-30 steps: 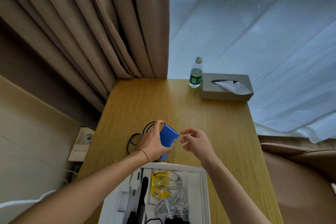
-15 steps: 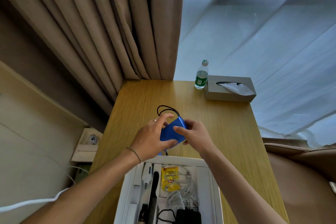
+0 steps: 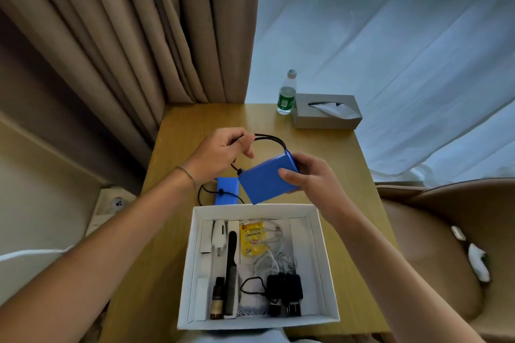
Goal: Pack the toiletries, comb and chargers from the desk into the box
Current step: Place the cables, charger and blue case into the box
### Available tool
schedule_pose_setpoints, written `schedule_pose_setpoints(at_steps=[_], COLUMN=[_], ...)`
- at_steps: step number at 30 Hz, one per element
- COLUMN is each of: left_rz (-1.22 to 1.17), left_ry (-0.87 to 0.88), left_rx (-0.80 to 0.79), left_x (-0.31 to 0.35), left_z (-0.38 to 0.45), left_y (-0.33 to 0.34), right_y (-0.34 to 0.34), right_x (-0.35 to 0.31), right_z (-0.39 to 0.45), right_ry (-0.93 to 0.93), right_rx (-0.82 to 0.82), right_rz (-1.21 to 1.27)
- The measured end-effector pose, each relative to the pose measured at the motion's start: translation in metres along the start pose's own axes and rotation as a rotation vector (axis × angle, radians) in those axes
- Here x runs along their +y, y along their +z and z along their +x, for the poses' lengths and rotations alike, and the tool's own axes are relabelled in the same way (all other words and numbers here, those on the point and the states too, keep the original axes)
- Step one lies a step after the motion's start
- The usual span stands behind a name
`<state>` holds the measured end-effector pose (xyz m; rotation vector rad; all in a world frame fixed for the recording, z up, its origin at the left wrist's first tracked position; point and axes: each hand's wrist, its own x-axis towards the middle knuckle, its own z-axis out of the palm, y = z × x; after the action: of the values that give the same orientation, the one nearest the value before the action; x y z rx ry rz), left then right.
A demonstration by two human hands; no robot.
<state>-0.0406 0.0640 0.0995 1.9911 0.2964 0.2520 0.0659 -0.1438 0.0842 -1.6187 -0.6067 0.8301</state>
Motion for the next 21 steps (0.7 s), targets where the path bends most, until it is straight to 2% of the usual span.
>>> schedule_pose_setpoints(at_steps=[5, 13, 17, 21], left_rz=[-0.261, -0.375, -0.323, -0.126], left_ry=[-0.064, -0.186, -0.172, -0.166], left_rx=[-0.055, -0.173, -0.226, -0.285], left_x=[-0.001, 0.001, 0.000, -0.003], left_z=[-0.019, -0.050, -0.061, -0.070], left_y=[0.000, -0.001, 0.001, 0.012], right_y=[-0.003, 0.009, 0.017, 0.017], right_x=[0.008, 0.044, 0.064, 0.073], right_z=[-0.024, -0.043, -0.041, -0.034], right_ry=[0.021, 0.048, -0.019, -0.333], right_rx=[0.021, 0.013, -0.015, -0.060], right_rz=[0.045, -0.017, -0.398, -1.099])
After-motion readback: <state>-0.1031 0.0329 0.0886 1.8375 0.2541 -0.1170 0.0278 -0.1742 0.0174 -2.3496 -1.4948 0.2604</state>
